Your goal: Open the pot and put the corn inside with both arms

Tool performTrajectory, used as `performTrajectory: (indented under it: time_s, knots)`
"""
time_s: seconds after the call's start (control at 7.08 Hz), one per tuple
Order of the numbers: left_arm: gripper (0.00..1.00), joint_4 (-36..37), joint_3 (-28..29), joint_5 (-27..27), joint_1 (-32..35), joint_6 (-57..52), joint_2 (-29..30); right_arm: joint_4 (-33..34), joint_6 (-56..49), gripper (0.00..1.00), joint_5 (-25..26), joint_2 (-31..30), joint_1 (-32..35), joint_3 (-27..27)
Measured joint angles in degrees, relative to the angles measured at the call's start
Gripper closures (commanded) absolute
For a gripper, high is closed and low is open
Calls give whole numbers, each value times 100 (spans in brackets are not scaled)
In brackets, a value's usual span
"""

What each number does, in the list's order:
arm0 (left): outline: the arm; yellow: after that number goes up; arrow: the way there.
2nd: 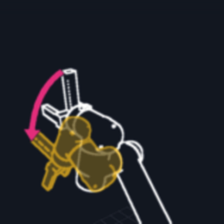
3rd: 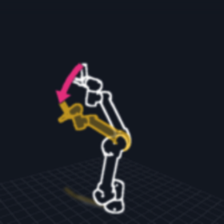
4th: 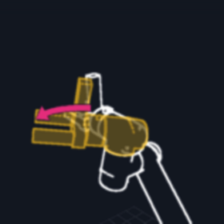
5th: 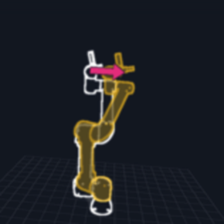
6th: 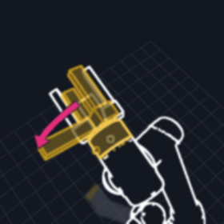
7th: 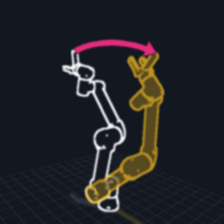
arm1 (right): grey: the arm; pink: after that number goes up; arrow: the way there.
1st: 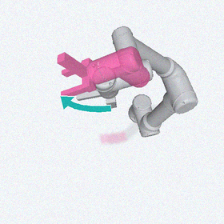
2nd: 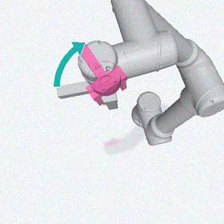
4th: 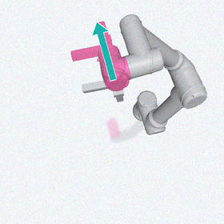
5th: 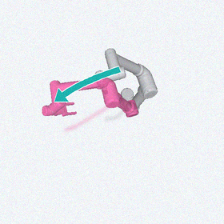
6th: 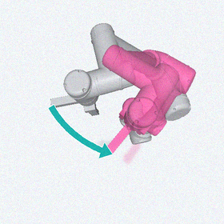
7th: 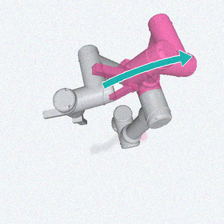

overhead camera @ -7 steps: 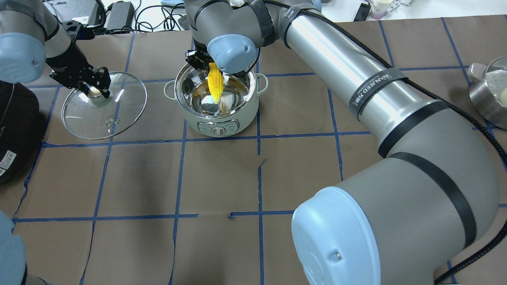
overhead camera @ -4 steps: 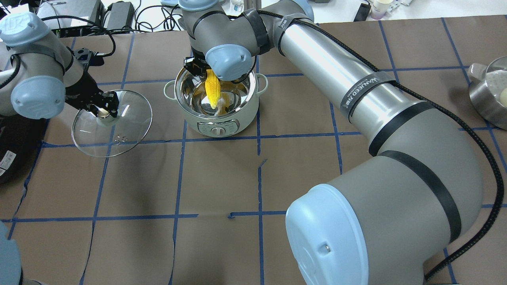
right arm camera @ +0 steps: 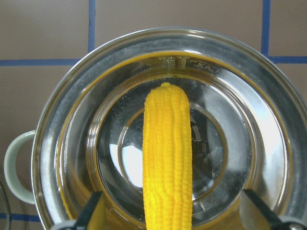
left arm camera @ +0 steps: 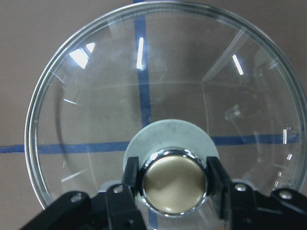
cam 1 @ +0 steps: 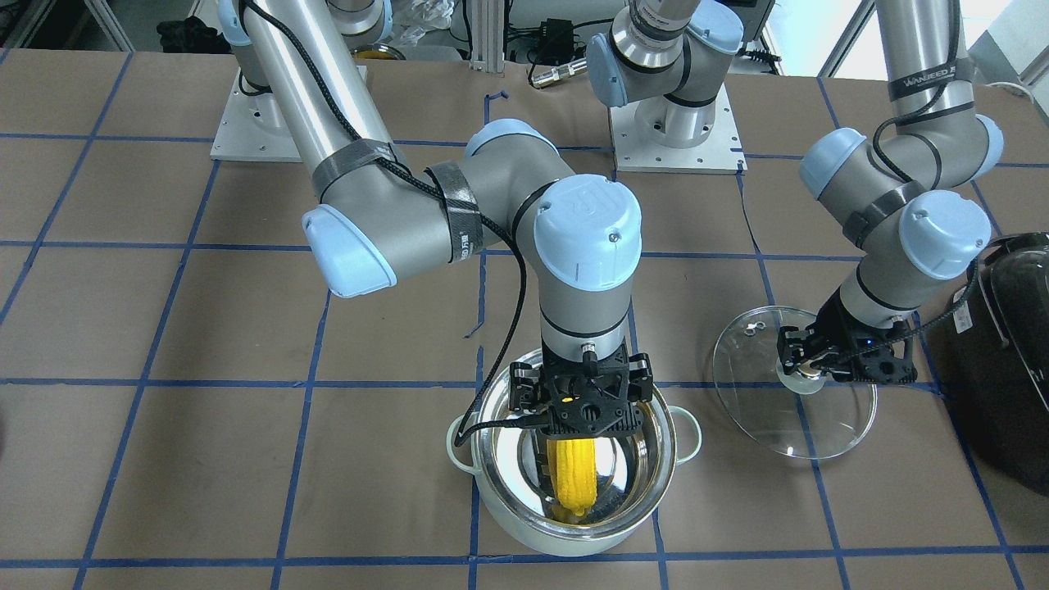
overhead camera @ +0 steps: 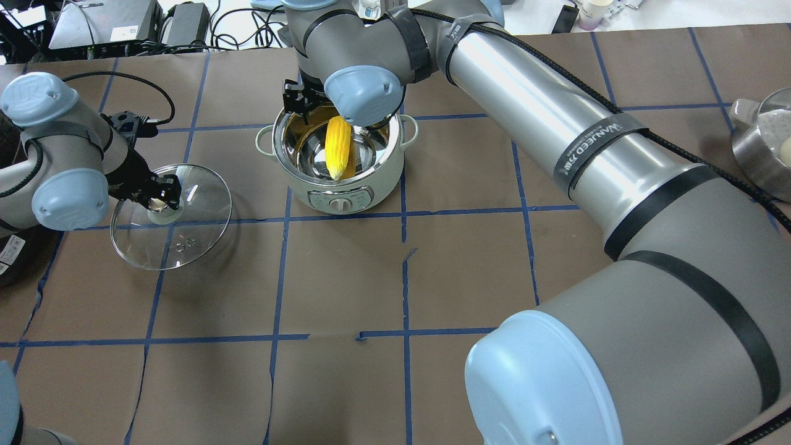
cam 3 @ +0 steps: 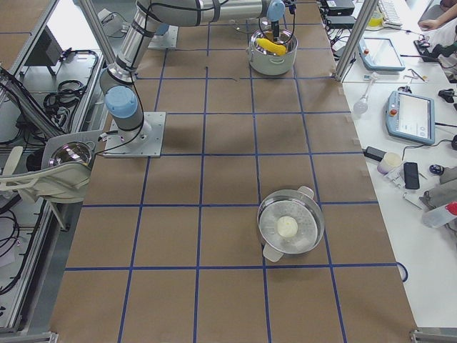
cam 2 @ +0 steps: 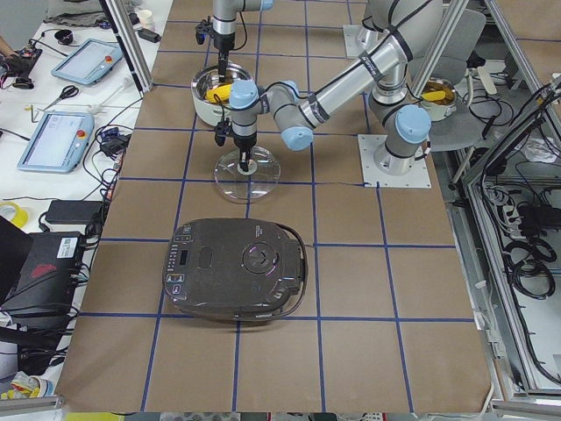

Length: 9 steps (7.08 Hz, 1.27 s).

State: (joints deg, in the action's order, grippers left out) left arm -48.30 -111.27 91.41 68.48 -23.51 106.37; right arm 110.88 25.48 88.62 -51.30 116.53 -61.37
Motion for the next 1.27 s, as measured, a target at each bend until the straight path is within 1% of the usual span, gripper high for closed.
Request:
performTrajectory:
  time_s: [0.14, 0.28, 0.56, 0.71, 0.85, 0.99, 1.13, 1.27]
  knots:
    - [100, 150, -91, 0, -7, 1, 6, -152, -51, 0, 14, -258, -47, -114]
    - [100, 210, -130, 0, -12, 3, 16, -455, -86, 0, 6, -585, -156, -208]
    - [100, 240, -139, 0, -21, -2, 55, -1033, -189, 0, 0, -1261, -609, -535]
    - [10, 246, -129, -4, -25, -4, 80, -1358, -536, 0, 4, -1583, -945, -721]
    - [0, 249, -111, -11, -27, -4, 99, -1650, -1153, 0, 7, -1893, -1347, -920]
    - [0, 249, -90, -11, -28, -7, 107, -1847, -1700, 0, 8, -2168, -1738, -1145]
    - [0, 232, -54, 1, -22, -8, 77, -1926, -2038, 0, 2, -2387, -2033, -1398]
    - [0, 132, 53, 18, 5, -7, -5, -1943, -2189, 0, -1, -2554, -2189, -1654]
